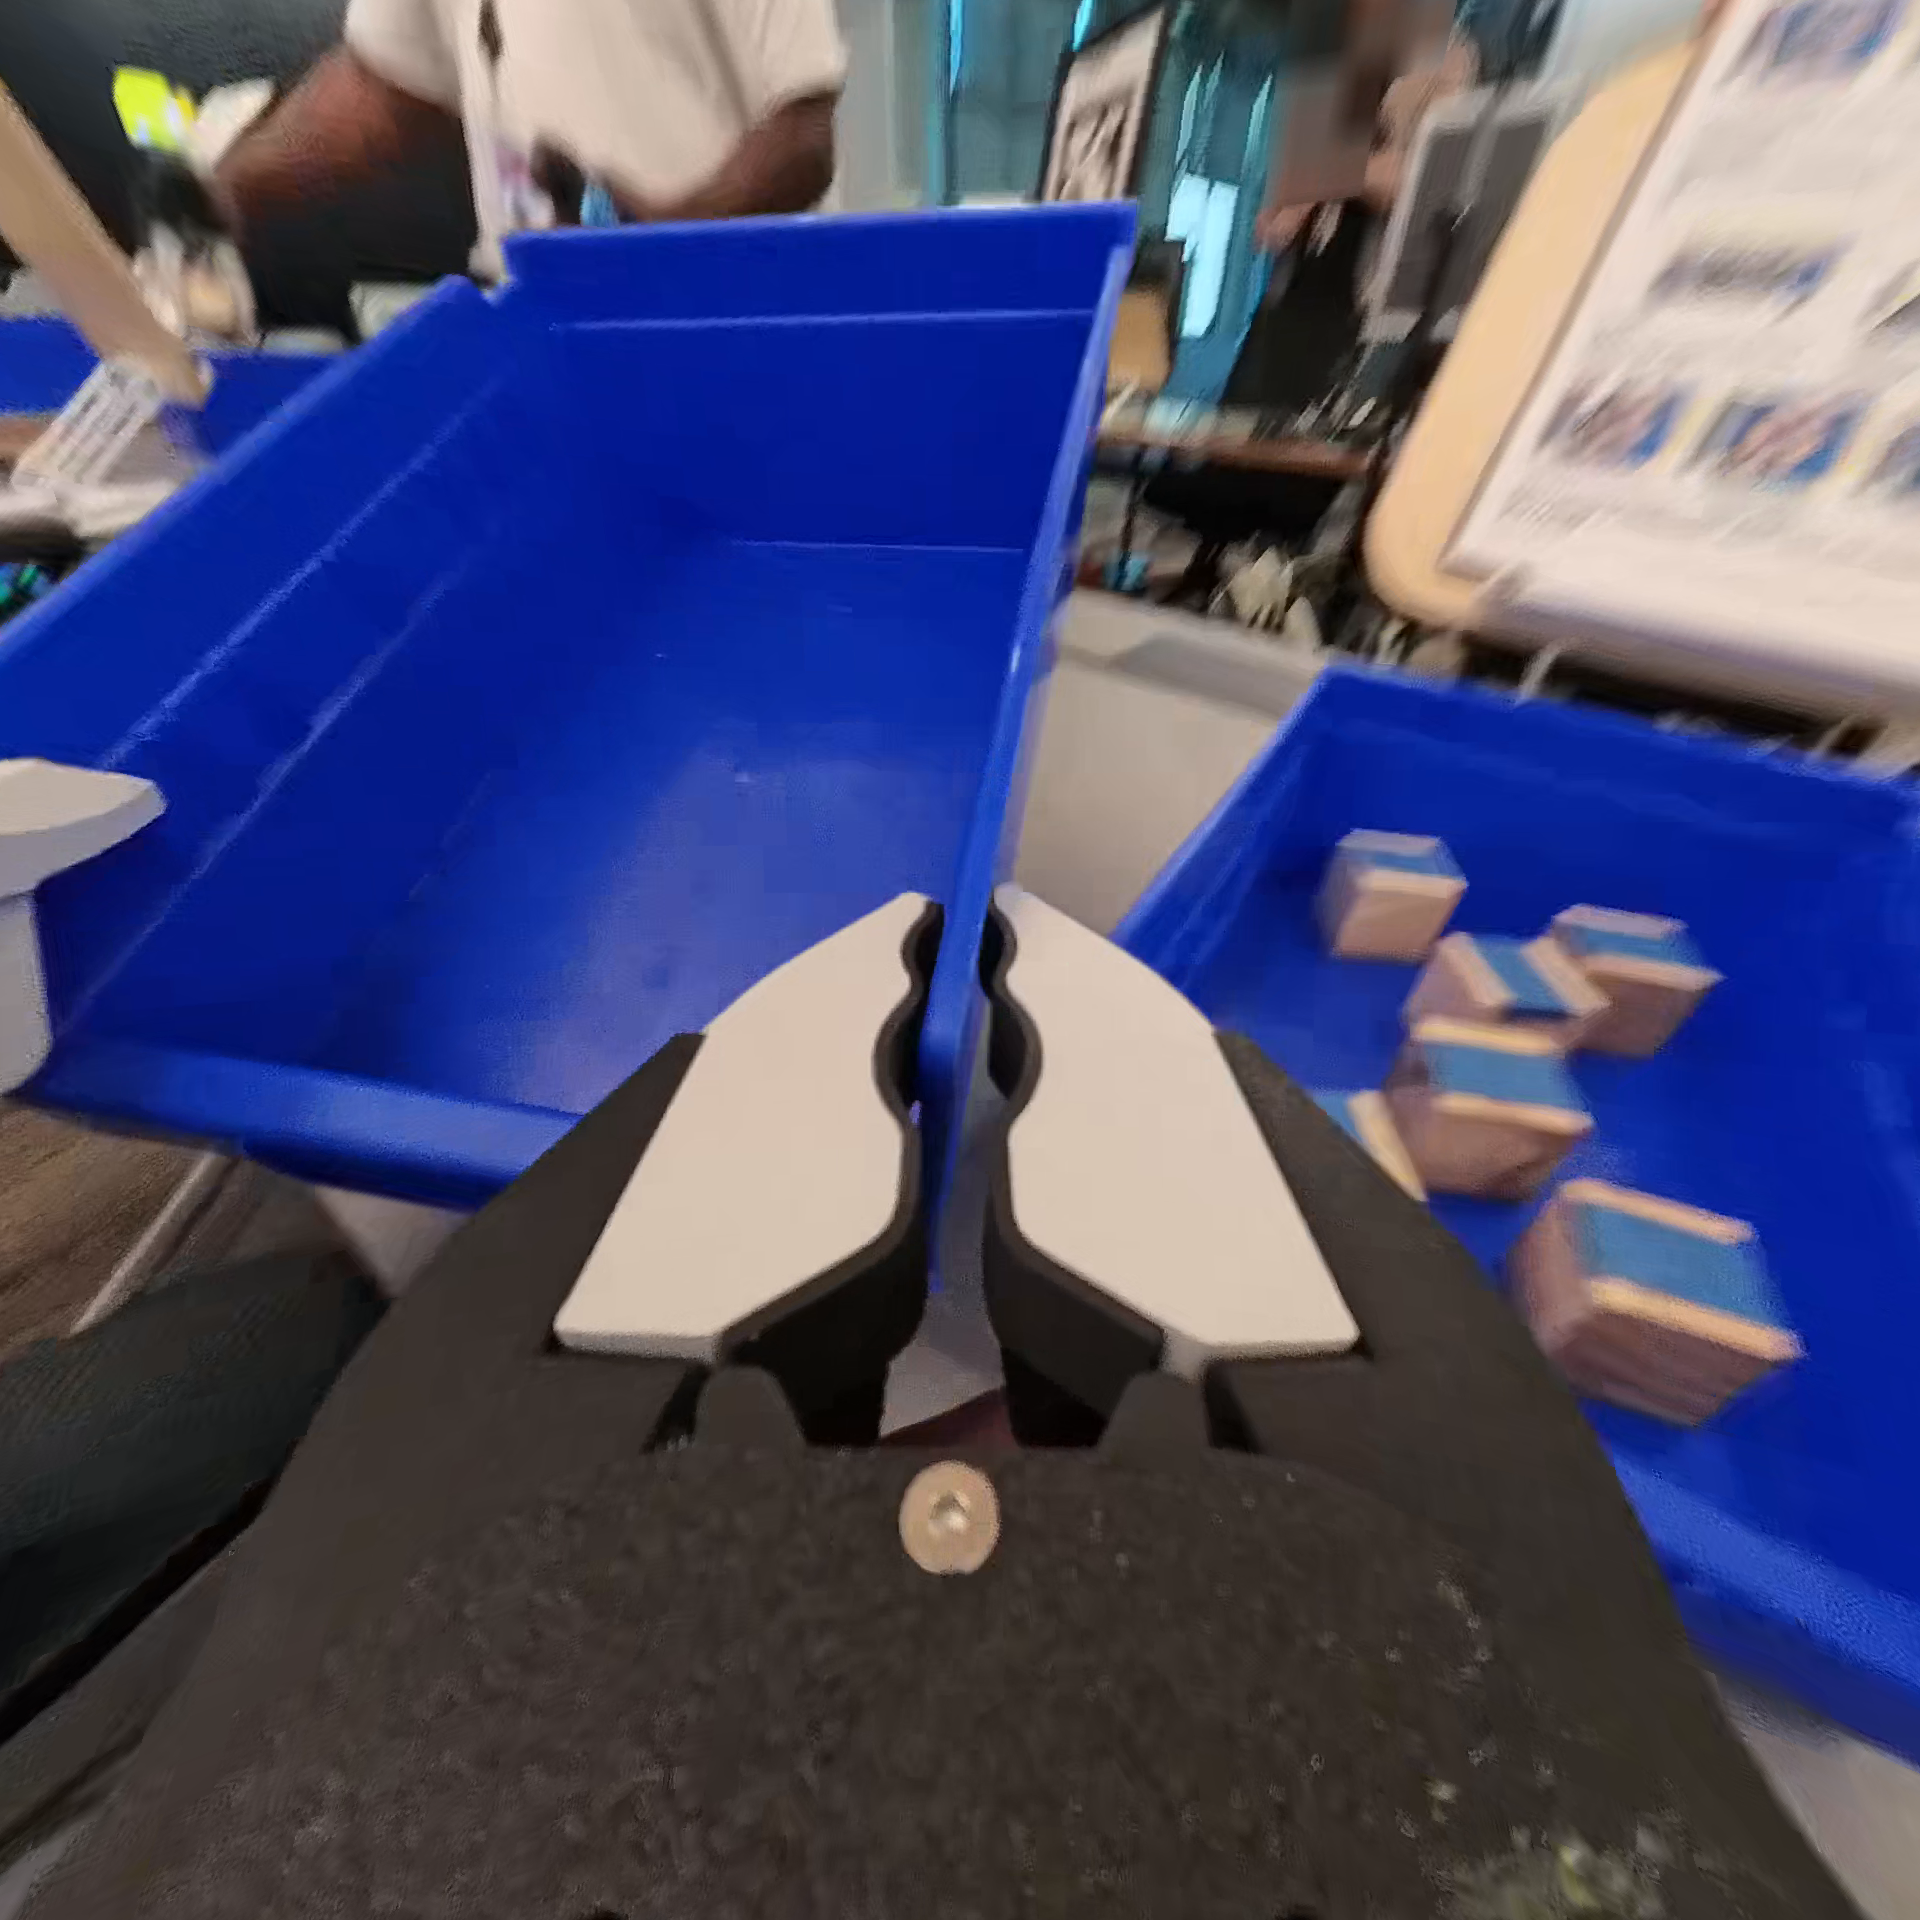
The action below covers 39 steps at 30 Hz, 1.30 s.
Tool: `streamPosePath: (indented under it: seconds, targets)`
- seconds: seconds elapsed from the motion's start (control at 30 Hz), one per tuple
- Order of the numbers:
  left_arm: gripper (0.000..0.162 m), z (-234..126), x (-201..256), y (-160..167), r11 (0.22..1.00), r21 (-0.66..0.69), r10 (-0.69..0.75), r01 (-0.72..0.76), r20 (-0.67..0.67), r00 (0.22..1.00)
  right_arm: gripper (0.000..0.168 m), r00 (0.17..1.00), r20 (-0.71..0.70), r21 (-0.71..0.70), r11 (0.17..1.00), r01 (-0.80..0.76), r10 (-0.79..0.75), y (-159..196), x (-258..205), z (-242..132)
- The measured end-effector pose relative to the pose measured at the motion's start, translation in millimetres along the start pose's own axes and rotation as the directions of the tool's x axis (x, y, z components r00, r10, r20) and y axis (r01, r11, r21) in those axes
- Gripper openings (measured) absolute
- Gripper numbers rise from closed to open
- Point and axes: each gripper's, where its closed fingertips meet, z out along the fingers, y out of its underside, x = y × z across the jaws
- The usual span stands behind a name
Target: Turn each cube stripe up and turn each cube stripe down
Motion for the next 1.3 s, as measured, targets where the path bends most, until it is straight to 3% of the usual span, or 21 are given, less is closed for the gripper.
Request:
streamPosePath:
  seconds: [0.1, 0.2, 0.4, 0.57, 0.77, 0.93, 1.03, 1.1, 1.17, 1.3]
  targets:
    - [0.009, 3.7, 39.2, -49.5, 0.991, 0.128, -0.018, 0.026, -0.058, 0.998, 0.005, 0.996, -0.082, 0.119, 0.991, 0.056, -0.047, -50.2, 39.8, -25.8]
    - [0.009, 20.4, 96.0, -89.8, 0.989, 0.137, -0.032, 0.056, -0.171, 0.985, 0.005, 0.985, -0.171, 0.154, 0.986, 0.064, -0.037, -85.9, 94.9, -57.6]
    - [0.009, 37.0, 236.1, -145.6, 0.986, 0.169, 0.055, 0.002, -0.335, 0.941, 0.006, 0.936, -0.349, 0.158, 0.987, 0.011, 0.046, -104.8, 215.8, -136.4]
    - [0.009, 65.3, 394.6, -117.3, 0.998, 0.048, 0.05, -0.03, -0.492, 0.869, 0.005, 0.833, -0.553, 0.022, 0.999, -0.033, 0.04, -75.9, 349.1, -205.4]
    - [0.008, 95.8, 524.6, -25.1, 0.981, -0.181, -0.035, -0.072, -0.53, 0.847, 0.005, 0.809, -0.584, -0.161, 0.967, -0.198, 0.068, 34.5, 462.0, -244.3]
    - [0.011, 93.3, 564.6, 17.5, 0.967, -0.218, -0.011, -0.133, -0.554, 0.832, 0.005, 0.821, -0.555, -0.177, 0.946, -0.273, 0.133, 92.1, 494.6, -259.0]
    - [0.017, 92.6, 573.3, 16.4, 0.969, -0.218, -0.036, -0.119, -0.598, 0.801, 0.005, 0.823, -0.548, -0.214, 0.926, -0.311, 0.15, 110.9, 499.8, -262.4]
    - [0.024, 87.5, 572.3, 18.1, 0.967, -0.195, 0.003, -0.164, -0.635, 0.773, 0.006, 0.815, -0.532, -0.158, 0.92, -0.359, 0.227, 109.9, 500.0, -260.7]
    - [0.046, 72.0, 557.4, 17.3, 0.956, -0.207, 0.017, -0.207, -0.667, 0.745, 0.007, 0.807, -0.536, -0.131, 0.92, -0.369, 0.248, 109.2, 500.6, -260.4]
    - [0.049, 31.2, 472.9, -20.5, 0.982, -0.13, 0.004, -0.14, -0.72, 0.694, 0.028, 0.772, -0.616, -0.114, 0.953, -0.282, 0.155, 77.7, 501.0, -270.4]
